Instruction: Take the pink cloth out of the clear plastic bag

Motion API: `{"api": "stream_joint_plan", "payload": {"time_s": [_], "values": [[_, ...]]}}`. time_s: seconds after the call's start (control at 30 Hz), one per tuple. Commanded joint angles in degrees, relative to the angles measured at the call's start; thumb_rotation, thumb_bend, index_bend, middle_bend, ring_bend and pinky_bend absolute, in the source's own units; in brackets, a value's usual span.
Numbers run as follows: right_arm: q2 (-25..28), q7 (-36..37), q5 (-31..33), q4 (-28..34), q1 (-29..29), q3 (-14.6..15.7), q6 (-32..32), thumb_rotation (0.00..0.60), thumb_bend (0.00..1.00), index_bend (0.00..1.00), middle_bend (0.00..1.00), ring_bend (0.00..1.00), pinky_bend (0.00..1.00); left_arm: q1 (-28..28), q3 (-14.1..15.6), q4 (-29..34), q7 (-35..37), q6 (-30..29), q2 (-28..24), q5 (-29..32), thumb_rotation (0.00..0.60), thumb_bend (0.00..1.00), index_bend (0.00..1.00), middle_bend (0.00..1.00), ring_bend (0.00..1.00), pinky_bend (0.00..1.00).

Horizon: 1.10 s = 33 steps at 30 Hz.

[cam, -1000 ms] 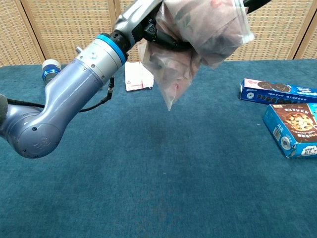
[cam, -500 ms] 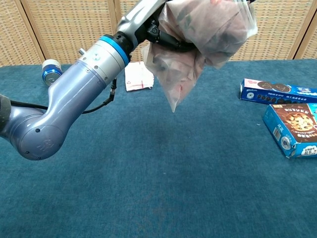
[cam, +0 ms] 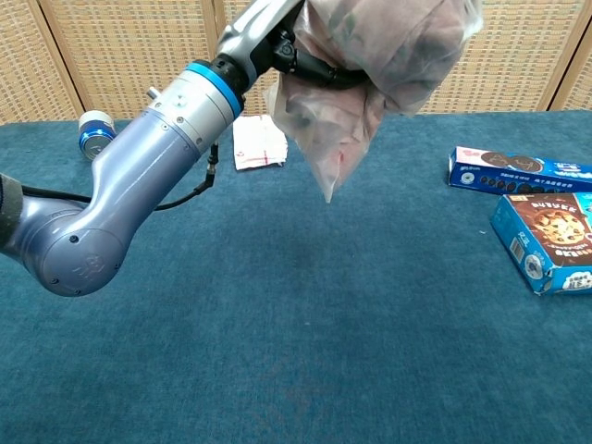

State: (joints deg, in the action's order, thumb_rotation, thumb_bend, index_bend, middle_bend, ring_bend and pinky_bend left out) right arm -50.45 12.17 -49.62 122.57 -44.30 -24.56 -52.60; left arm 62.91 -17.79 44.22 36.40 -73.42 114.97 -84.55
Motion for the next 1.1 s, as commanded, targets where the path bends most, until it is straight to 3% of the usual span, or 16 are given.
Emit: {"api": "stream_joint_plan", "payload": {"time_s": [0.03,0.67,1.1], "values": [[0.92,1.38,-0.71,0.25,0.44,-0.34,1.45,0.6,0.0,0.13,0.0,0.0,0.0,0.13,-0.09,0.24,-0.08,0.05,0.11,0.03,0.6,0.48,0.56,0.52,0.49,0.63],[1.67,-0.07,-1.82,0.56,1.16,0.26,0.28,0.6,0.0,0.22,0.0,0.0,0.0,-0.26,-1.74,0.82,0.48,-0.17,-0.1,1.54,0.6,0.49,0.56,0.52,0.49,0.63],[1.56,-2.79,0.88,1.34,-0.44,0.66,0.74,0.6,0.0,0.26,0.0,0.0,0.0,0.18,-2.25,1.18,0.28,-0.09,-0.1,1.7,0.6,0.49,0.56,0.52,0.49,0.63]]}}
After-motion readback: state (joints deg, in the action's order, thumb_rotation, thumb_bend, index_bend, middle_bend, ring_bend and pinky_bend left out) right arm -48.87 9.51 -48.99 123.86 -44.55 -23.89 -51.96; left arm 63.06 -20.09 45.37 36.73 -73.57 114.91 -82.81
